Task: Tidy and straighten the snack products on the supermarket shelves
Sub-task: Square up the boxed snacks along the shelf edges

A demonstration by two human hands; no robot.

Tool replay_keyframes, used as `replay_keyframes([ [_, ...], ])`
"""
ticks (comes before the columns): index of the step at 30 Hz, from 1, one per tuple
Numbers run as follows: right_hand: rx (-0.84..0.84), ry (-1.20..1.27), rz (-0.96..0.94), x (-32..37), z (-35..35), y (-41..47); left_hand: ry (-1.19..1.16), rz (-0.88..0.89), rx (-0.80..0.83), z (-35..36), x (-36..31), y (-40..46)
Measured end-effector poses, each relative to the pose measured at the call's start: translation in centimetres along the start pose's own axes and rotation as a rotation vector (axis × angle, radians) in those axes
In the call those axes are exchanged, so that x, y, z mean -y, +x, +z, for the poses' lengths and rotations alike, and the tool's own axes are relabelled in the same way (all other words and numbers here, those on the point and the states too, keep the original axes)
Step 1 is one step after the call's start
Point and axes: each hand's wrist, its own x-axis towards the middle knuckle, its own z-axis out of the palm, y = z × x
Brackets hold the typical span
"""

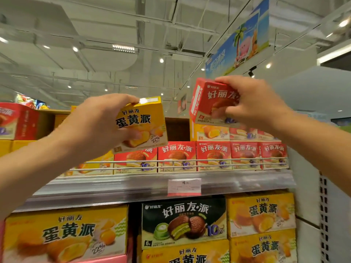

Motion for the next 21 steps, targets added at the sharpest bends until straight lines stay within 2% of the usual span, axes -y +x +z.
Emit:
replay_keyframes([
  [3,-0.026,-0.101,-0.065,0.9,1.3,4.6,0.090,0.052,0.021,-1.2,2.4,-2.1],
  [9,0.067,-0.328,-0.164,2.8,5.3,8.9,0.113,0.075,0.014,-2.4,5.4,-4.9],
  [21,0.194,-0.341,-0.066,1.1,8.5,9.5,0.045,0.077,0.058,-1.9,6.7,-6.2],
])
